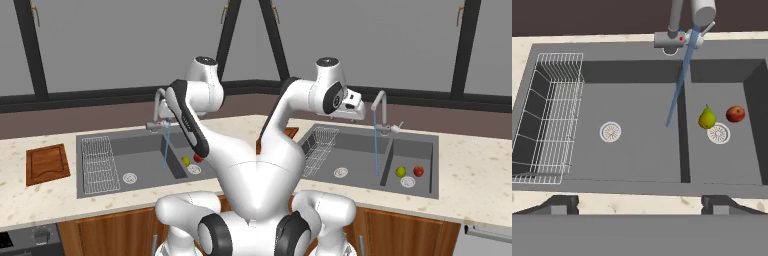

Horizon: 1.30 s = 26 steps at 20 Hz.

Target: Pick the apple, pear from the sink and place them on the cutting board to airdry. Then turn off the sink faucet.

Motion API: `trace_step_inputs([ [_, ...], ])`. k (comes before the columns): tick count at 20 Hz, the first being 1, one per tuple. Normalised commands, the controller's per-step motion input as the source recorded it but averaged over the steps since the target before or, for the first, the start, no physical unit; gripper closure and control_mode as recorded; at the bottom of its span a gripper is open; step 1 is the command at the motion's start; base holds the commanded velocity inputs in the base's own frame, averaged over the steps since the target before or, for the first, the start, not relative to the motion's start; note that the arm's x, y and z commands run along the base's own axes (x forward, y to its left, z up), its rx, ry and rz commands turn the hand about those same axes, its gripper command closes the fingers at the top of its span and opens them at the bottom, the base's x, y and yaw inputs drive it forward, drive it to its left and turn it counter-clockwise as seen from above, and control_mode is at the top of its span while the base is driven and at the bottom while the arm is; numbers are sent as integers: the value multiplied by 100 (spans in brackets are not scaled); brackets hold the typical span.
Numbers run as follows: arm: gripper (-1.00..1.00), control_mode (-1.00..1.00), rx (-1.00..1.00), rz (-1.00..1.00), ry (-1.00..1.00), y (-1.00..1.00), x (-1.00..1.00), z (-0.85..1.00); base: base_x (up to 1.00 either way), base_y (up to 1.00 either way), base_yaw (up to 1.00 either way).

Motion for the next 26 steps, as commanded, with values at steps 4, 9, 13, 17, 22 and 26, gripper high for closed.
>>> trace_step_inputs([
  [4, -100, -100, 0, -12, 0, -33, -12, 0, 0, 0, 0],
  [9, -100, -100, 0, -13, 0, -45, -5, 0, 0, 0, 0],
  [13, -100, -100, 0, -11, 0, -43, 0, -11, 0, 0, 0],
  [17, -100, -100, 0, -10, 2, -40, 0, -20, 0, 0, 0],
  [22, -100, -100, 0, -12, 3, -35, 0, -23, 0, 0, 0],
  [26, -100, -100, 0, -9, 2, -24, 0, -27, 0, 0, 0],
])
